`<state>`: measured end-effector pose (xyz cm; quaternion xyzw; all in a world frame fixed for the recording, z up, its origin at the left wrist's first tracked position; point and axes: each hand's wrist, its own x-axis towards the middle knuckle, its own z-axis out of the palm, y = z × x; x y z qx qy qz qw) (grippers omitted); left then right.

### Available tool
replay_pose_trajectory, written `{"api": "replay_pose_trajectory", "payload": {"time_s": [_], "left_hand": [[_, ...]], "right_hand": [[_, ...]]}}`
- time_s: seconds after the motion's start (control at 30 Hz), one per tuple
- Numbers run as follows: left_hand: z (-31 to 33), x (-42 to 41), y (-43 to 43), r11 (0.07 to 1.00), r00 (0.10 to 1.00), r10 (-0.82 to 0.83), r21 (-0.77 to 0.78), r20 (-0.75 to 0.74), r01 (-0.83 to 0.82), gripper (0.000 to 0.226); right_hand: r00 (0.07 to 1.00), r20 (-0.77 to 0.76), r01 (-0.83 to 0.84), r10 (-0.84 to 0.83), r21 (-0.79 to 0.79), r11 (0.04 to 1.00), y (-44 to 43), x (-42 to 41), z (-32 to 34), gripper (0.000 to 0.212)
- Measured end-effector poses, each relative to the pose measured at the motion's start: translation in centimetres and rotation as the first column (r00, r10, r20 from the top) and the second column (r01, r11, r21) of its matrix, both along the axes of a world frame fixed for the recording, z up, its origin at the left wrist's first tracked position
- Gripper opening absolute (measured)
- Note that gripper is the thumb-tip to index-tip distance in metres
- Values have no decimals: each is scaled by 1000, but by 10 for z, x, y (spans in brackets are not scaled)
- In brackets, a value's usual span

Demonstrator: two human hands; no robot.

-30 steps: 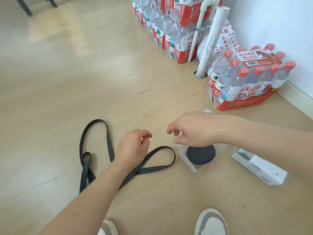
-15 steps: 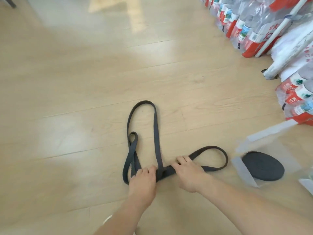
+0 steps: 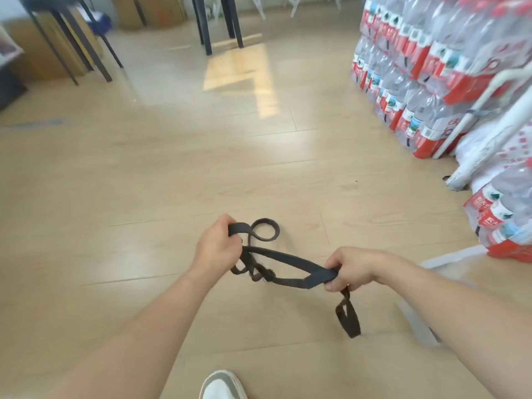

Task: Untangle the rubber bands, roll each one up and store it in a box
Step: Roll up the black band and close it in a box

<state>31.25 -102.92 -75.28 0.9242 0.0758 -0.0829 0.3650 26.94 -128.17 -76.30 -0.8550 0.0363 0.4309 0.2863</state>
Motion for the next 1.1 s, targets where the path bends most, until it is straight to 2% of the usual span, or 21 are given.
{"api": "replay_pose_trajectory", "payload": {"time_s": [0.07,0.17,0.27,0.4,0.5,0.53,0.57,0.6,0.63,0.67,0.7,0.77,0.83,0.87,0.93,0.97,1.03,1.1], "left_hand": [[46,1,11,991,987,117,-75,107,-109,25],[108,-7,29,934,950,283,-262,132,-242,21],[161,-40,49,947,942,269,-230,199,-222,21],[204,-85,63,959,941,242,-206,235,-195,17],[228,-105,58,900,936,306,-374,175,-224,20],[234,-109,54,874,939,308,-436,156,-214,22],[239,-112,49,843,943,302,-500,141,-196,25],[242,-114,44,804,945,300,-567,127,-179,27],[244,-115,39,760,946,303,-628,113,-168,28],[245,-114,34,714,946,309,-681,98,-163,27],[244,-114,29,670,946,314,-724,77,-163,24],[242,-110,19,596,953,301,-787,31,-162,13],[238,-104,11,546,963,268,-823,-8,-159,10],[236,-101,9,534,966,257,-830,-22,-161,10],[233,-93,8,515,967,251,-839,-52,-178,11],[232,-89,9,498,965,255,-846,-67,-191,12],[230,-81,13,453,956,279,-866,-88,-212,12],[230,-74,19,388,941,323,-893,-100,-228,12]], "right_hand": [[999,-2,-32,32,-32,999,-2,-9,42,15],[1000,17,6,-6,-11,1000,-9,-26,93,10],[985,134,94,-108,105,990,-9,-48,146,10],[910,385,53,-153,259,964,7,-73,227,6],[842,503,2,-193,356,935,11,-92,270,15],[831,529,-10,-171,322,947,11,-96,279,15],[828,551,-26,-102,220,975,12,-99,285,17],[825,564,-57,31,28,998,13,-99,287,29],[818,546,-88,179,-189,978,17,-100,286,48],[802,523,-124,288,-326,937,24,-100,282,68],[789,520,-165,327,-334,928,35,-101,274,83],[814,525,-231,249,-102,968,63,-101,245,99],[858,500,-202,114,126,971,90,-98,207,108],[882,470,-155,38,213,965,98,-95,189,105],[910,409,-86,-68,346,934,107,-89,163,81],[907,413,-76,-82,353,932,109,-86,154,64],[891,452,-77,-55,269,960,110,-79,143,31],[894,447,-117,16,200,973,108,-71,137,12]]}}
